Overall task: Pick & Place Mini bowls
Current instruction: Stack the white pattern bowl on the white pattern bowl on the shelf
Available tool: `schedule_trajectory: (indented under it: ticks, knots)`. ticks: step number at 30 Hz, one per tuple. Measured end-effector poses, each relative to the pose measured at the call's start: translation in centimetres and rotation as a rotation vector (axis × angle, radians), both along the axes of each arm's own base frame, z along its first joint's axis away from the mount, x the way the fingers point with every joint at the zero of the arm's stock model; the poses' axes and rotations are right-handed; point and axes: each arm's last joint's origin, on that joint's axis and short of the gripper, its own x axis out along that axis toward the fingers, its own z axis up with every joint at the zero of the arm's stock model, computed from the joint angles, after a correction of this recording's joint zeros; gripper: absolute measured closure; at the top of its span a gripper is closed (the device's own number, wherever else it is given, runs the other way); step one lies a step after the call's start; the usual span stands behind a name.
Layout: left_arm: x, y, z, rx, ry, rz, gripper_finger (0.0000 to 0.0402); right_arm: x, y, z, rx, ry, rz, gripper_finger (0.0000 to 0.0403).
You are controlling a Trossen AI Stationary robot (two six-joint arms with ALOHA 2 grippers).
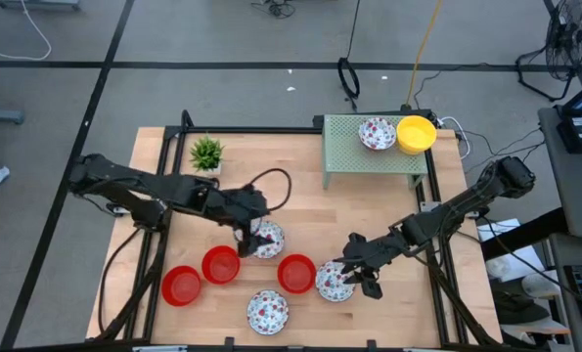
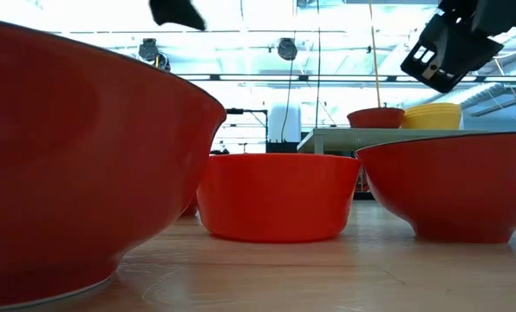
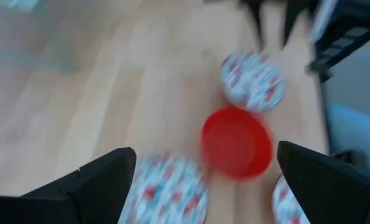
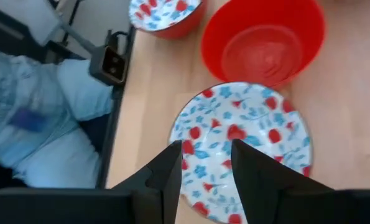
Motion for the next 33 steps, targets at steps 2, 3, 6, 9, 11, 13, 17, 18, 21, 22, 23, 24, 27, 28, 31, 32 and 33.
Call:
schedule_trajectory:
  ticks: [2,3,6,9,11,13,17,18,21,22,23,24,27,28,31,32,33]
  knots:
    - [-1.3,0.0,0.0,0.011,0.066,0.048,0.0007,0.0,-0.1,0.0,-0.02,-0.005,-0.014,0.0275]
    - [-1.8,0.0,0.0,0.008,0.095,0.072,0.0007,0.0,-0.1,-0.1,-0.029,-0.004,-0.017,0.0275]
    - [-3.0,-0.2,-0.7,-0.002,0.227,0.129,0.0007,-0.2,-0.2,-0.4,-0.058,0.029,-0.007,0.0275]
    - [-3.7,-0.6,-1.3,-0.017,0.3,0.171,0.0007,-0.2,-0.2,-1.0,-0.07,0.062,-0.005,0.0275]
    - [-3.7,-0.8,-1.7,-0.019,0.311,0.169,0.0007,0.2,0.1,-0.9,-0.048,0.079,0.015,0.0275]
    - [-3.7,-1.0,-2.1,-0.019,0.321,0.169,0.0007,0.9,0.7,-0.4,-0.022,0.073,0.025,0.0275]
    - [-3.7,-1.0,-2.1,-0.022,0.305,0.184,0.0007,1.8,2.1,0.5,-0.034,0.088,0.088,0.0275]
    - [-3.6,-1.0,-2.1,-0.018,0.299,0.187,0.0007,1.9,2.4,0.5,-0.047,0.106,0.1,0.0275]
    - [-3.5,-1.0,-2.0,-0.015,0.283,0.189,0.0007,1.8,3.0,-0.1,-0.086,0.172,0.123,0.0275]
    - [-3.5,-1.0,-2.0,-0.01,0.283,0.188,0.0007,1.8,3.3,-0.3,-0.092,0.183,0.131,0.0275]
    - [-3.5,-1.0,-2.0,-0.004,0.281,0.187,0.0007,1.7,3.6,-0.5,-0.095,0.194,0.135,0.0275]
    - [-3.5,-1.0,-2.0,0.003,0.28,0.184,0.0007,1.6,3.8,-0.7,-0.097,0.205,0.134,0.0275]
    - [-3.5,-1.0,-2.0,0.015,0.278,0.178,0.0007,1.7,4.5,-1.1,-0.112,0.187,0.123,0.0275]
    - [-3.5,-1.0,-2.0,0.018,0.277,0.181,0.0007,1.6,4.6,-1.2,-0.132,0.179,0.114,0.0275]
    - [-3.5,-1.0,-2.0,0.021,0.276,0.182,0.0007,1.7,5.0,-0.9,-0.162,0.111,0.091,0.0275]
    - [-3.5,-1.0,-2.0,0.021,0.276,0.182,0.0007,1.7,5.1,-0.8,-0.174,0.095,0.083,0.0275]
    - [-3.5,-1.0,-2.0,0.021,0.276,0.182,0.0007,1.7,5.3,-0.8,-0.182,0.082,0.076,0.0275]
